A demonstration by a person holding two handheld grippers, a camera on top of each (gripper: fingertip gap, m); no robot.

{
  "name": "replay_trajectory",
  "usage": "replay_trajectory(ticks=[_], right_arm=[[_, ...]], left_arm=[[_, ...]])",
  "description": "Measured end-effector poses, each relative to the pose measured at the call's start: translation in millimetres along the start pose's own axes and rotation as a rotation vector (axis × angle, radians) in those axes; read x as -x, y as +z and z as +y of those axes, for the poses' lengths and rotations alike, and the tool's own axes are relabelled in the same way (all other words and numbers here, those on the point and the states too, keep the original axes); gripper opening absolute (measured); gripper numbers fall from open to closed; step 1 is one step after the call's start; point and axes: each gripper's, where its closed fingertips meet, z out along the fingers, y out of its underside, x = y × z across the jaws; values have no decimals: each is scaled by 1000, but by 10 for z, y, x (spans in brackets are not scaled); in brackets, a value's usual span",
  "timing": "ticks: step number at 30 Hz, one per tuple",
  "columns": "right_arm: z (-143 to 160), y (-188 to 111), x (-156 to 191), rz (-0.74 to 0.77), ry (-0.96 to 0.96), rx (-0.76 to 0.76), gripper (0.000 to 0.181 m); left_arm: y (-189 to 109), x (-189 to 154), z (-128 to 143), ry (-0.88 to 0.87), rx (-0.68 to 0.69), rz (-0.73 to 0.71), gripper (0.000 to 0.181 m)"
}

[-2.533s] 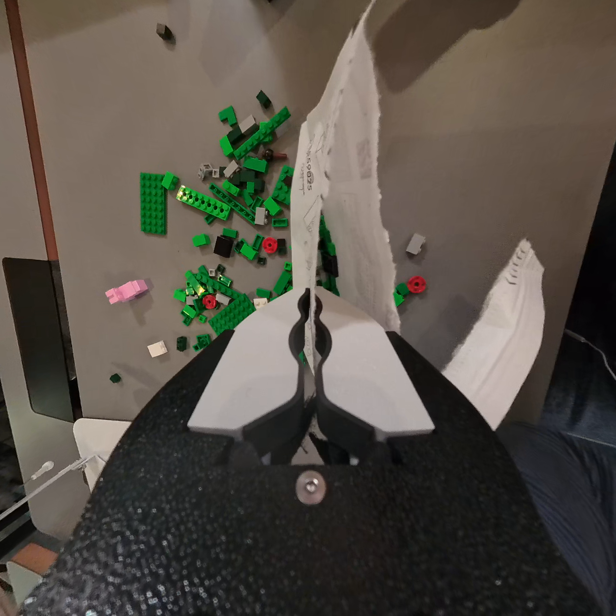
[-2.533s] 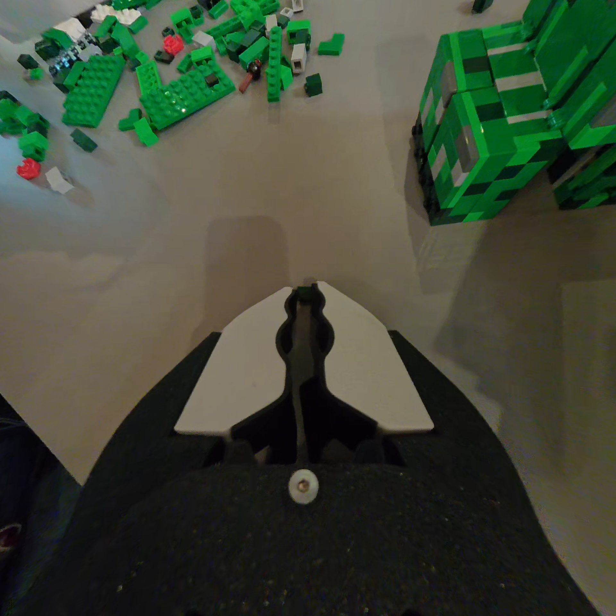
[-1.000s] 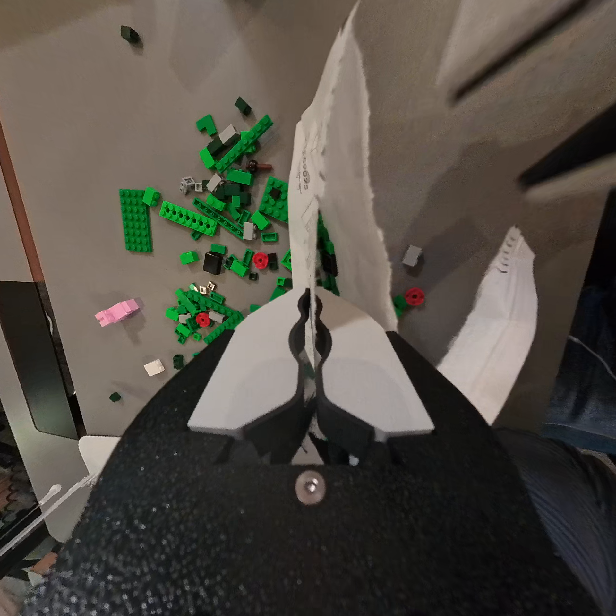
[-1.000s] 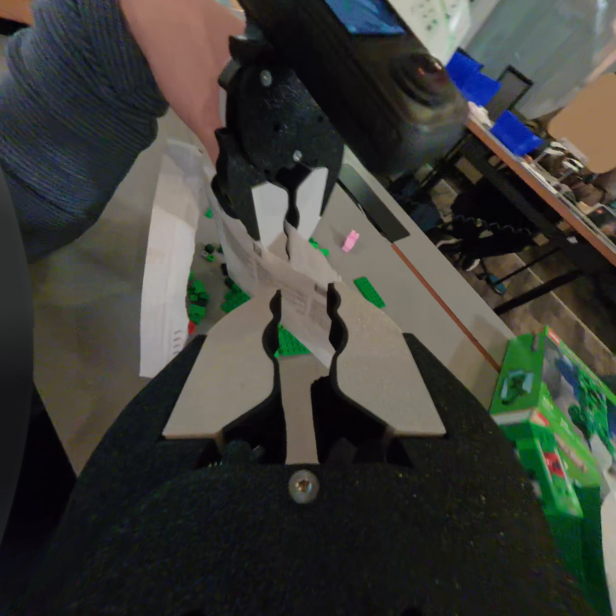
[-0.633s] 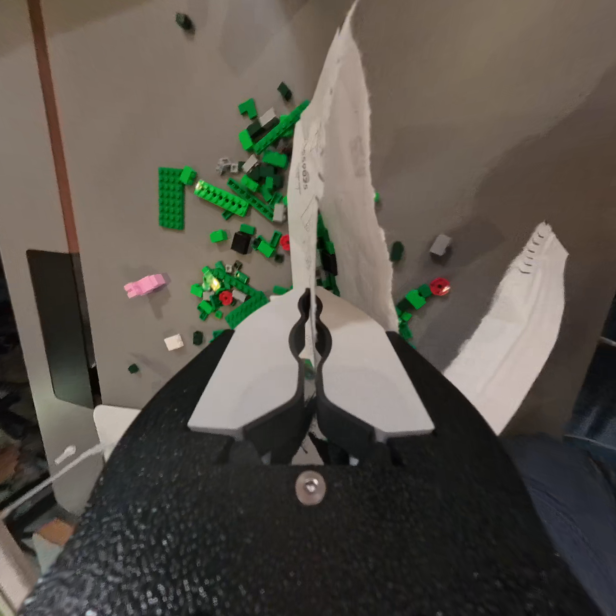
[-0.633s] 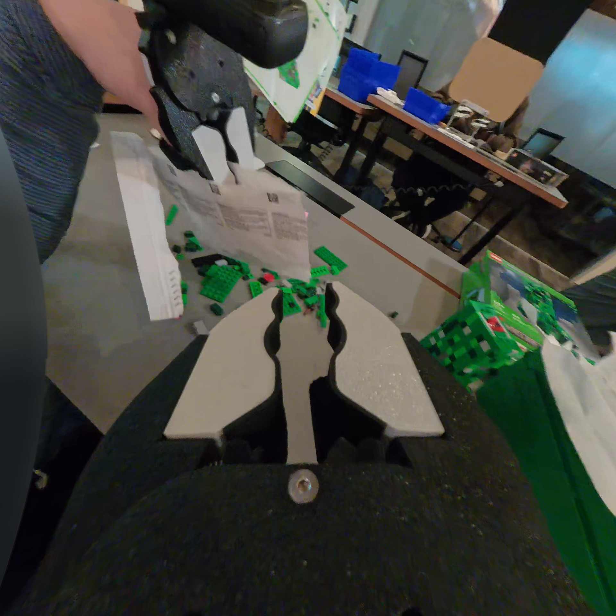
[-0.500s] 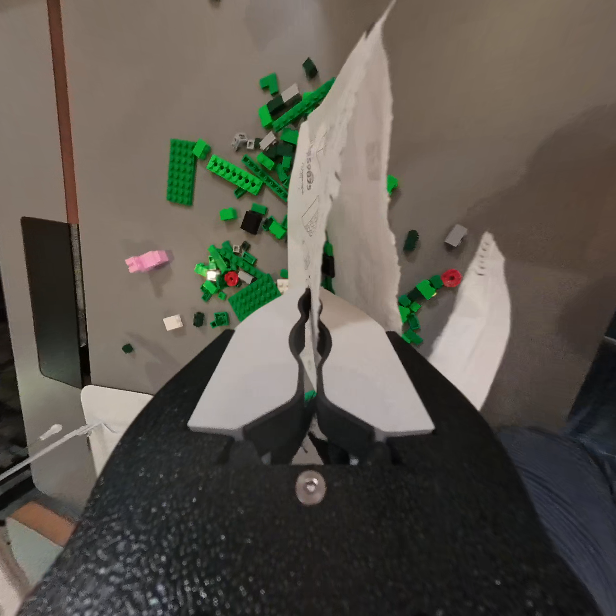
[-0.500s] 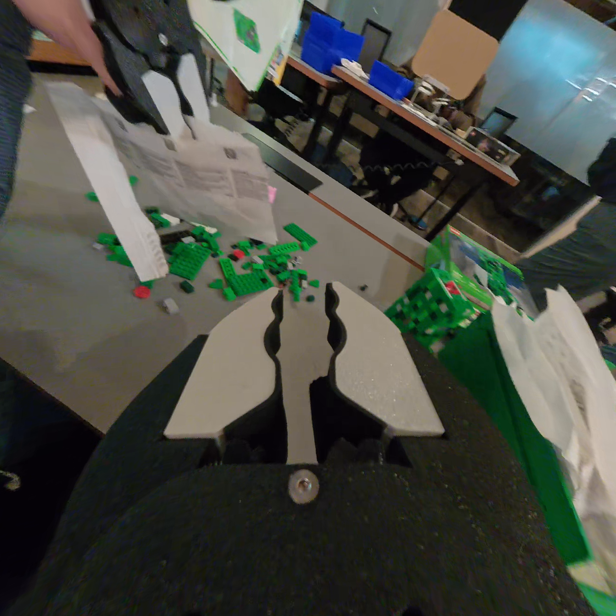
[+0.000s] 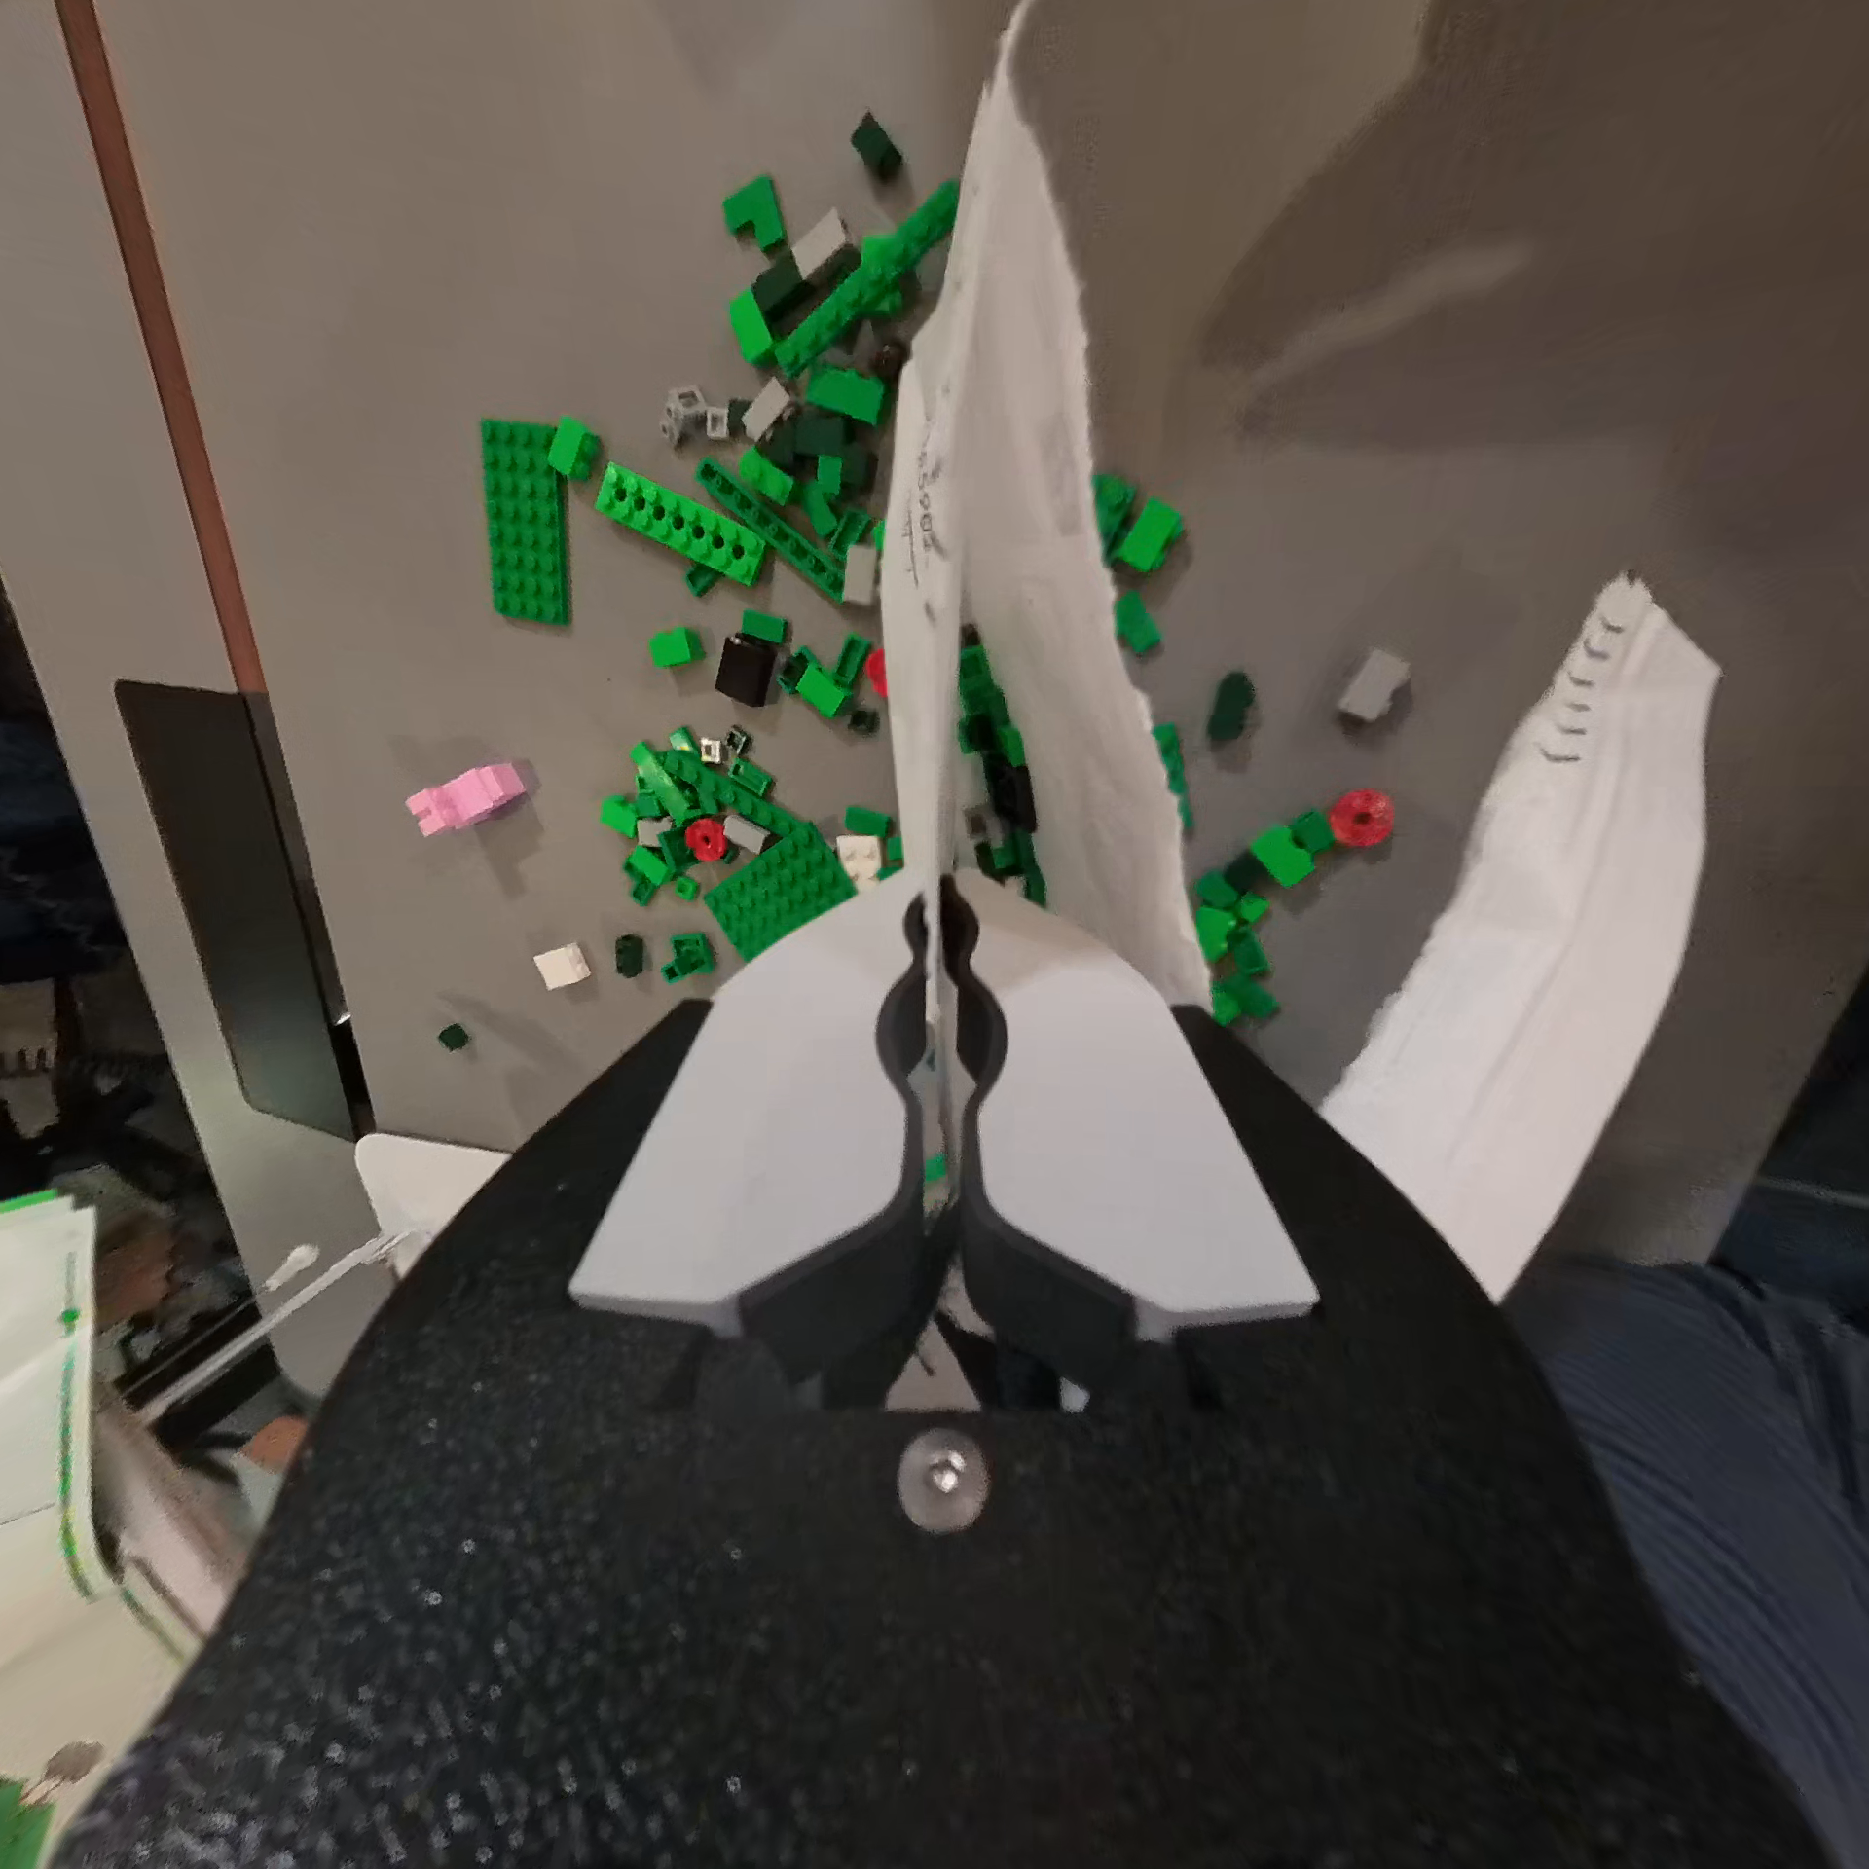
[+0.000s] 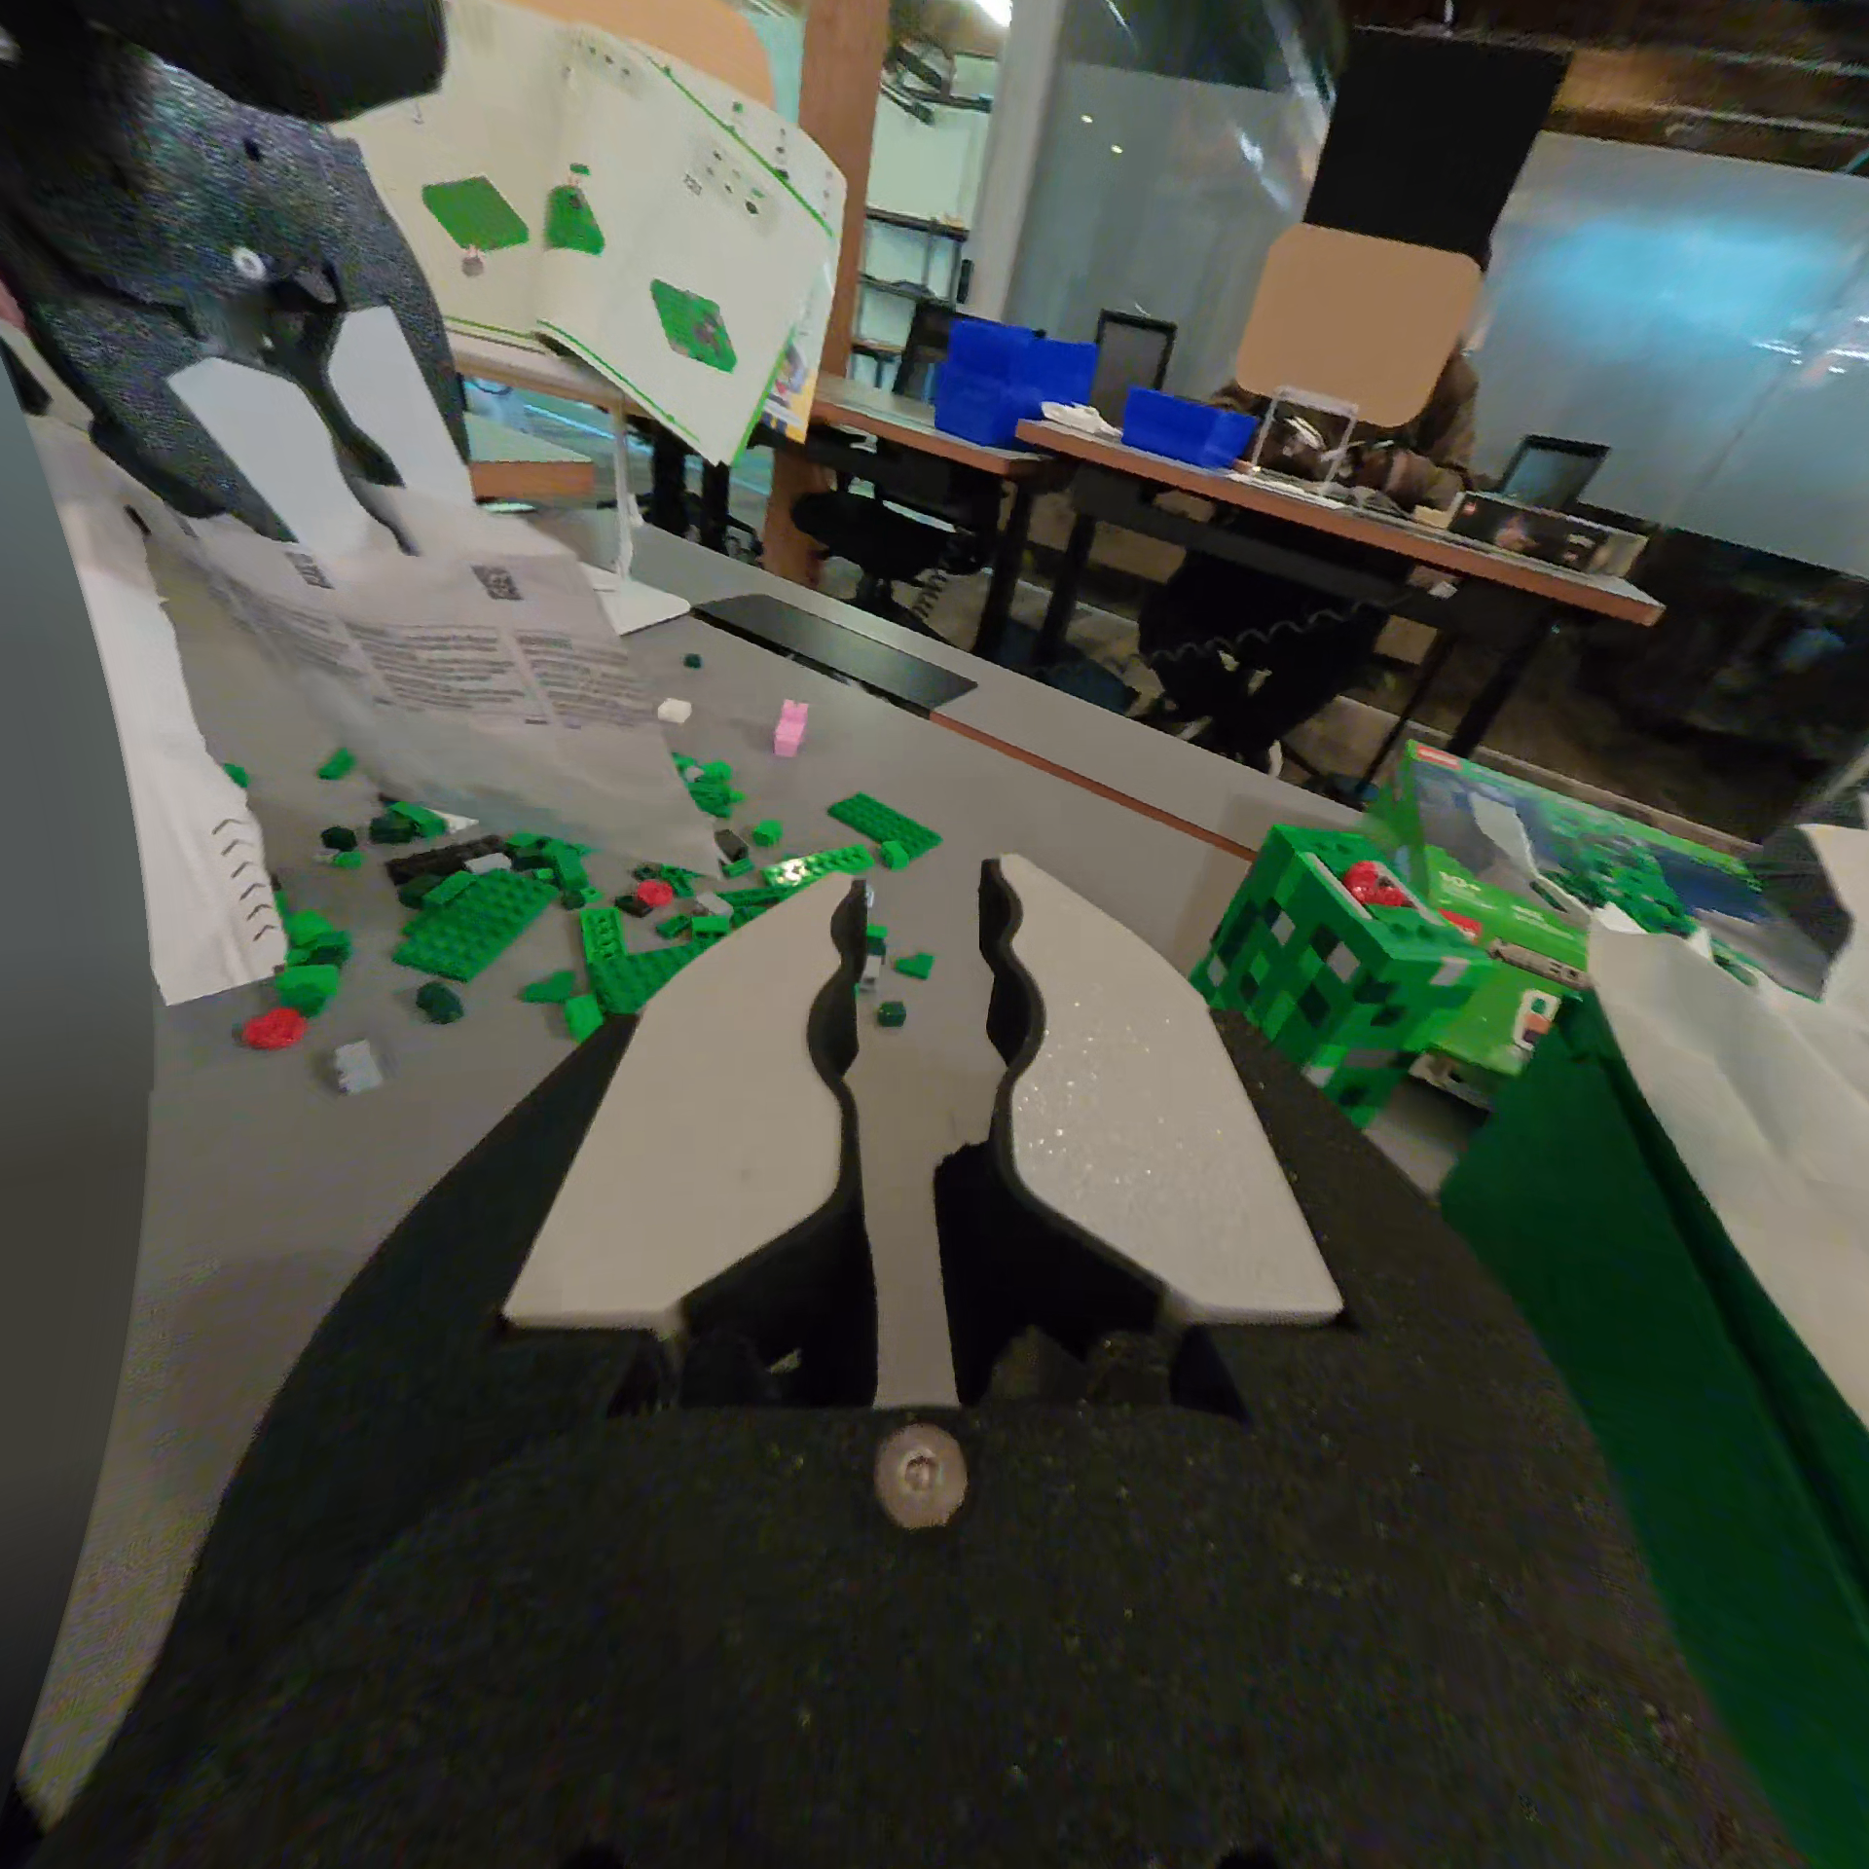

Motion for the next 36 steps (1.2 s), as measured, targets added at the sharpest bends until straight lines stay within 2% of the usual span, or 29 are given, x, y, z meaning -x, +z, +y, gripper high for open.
replay_trajectory(ticks=[5,10,15,20,25,28,32,36], right_arm=[[64,376,-211,-78,31,-26,21],[31,616,-260,-150,100,14,21],[-87,748,-148,-246,215,92,23],[-459,723,18,-372,256,165,23],[-802,581,91,-496,217,215,26],[-994,344,44,-567,179,223,29],[-1041,-140,-137,-637,75,234,31],[-1071,-530,-239,-704,79,242,34]], left_arm=[[59,134,120,10,45,29,0],[-39,334,241,-42,69,109,0],[-354,522,366,-147,97,166,0],[-834,447,535,-263,131,192,0],[-1408,175,615,-426,155,120,0],[-1751,-98,599,-556,155,39,0],[-2125,-658,558,-744,187,-73,0],[-2452,-1361,508,-953,250,-115,0]])
